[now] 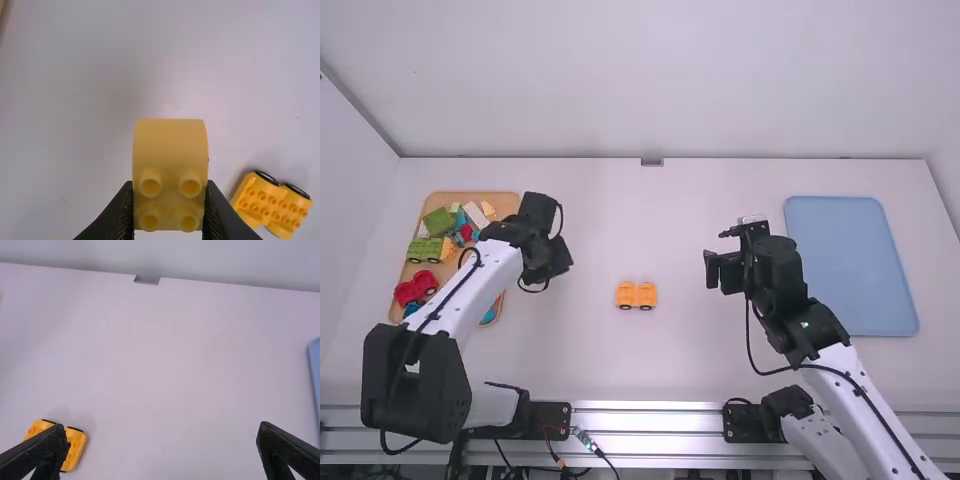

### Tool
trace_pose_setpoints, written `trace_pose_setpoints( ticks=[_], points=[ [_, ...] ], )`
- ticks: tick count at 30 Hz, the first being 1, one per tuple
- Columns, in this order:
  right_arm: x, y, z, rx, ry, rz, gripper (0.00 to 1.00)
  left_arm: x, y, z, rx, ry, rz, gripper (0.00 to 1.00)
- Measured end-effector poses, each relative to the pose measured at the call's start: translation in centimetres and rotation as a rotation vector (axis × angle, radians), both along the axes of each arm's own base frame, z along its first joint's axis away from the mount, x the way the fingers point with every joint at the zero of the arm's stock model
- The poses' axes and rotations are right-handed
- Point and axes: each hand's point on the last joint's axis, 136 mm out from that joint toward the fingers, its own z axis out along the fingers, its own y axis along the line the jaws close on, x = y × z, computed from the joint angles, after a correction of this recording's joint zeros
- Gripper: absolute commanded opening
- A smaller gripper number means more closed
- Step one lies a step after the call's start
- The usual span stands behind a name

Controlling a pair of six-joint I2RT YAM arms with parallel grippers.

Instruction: Assemble lego blocks to make yellow taxi

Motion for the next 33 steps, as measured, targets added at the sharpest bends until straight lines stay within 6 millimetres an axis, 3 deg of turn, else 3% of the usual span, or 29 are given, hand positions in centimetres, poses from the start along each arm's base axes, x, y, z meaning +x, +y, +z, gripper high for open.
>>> trace_pose_setpoints(
  ticks=[11,14,23,33],
  points=[
    [0.8,0.3,-1.6,0.002,0.047,-0.014,0.99,-2.2,-2.5,-1.5,-0.069,0.050,0.359,0.02],
    [0.9,0.3,-1.8,0.005,0.054,-0.019,0.99,-2.8,-2.6,-2.8,-0.108,0.067,0.460,0.02],
    [1.2,0.4,-1.4,0.026,0.042,-0.031,0.99,-2.6,-2.5,-6.0,-0.166,0.000,0.563,0.02],
    [1.2,0.5,-1.3,0.077,0.052,-0.068,0.99,-2.9,-1.3,-7.5,-0.102,-0.001,0.595,0.02]
  ],
)
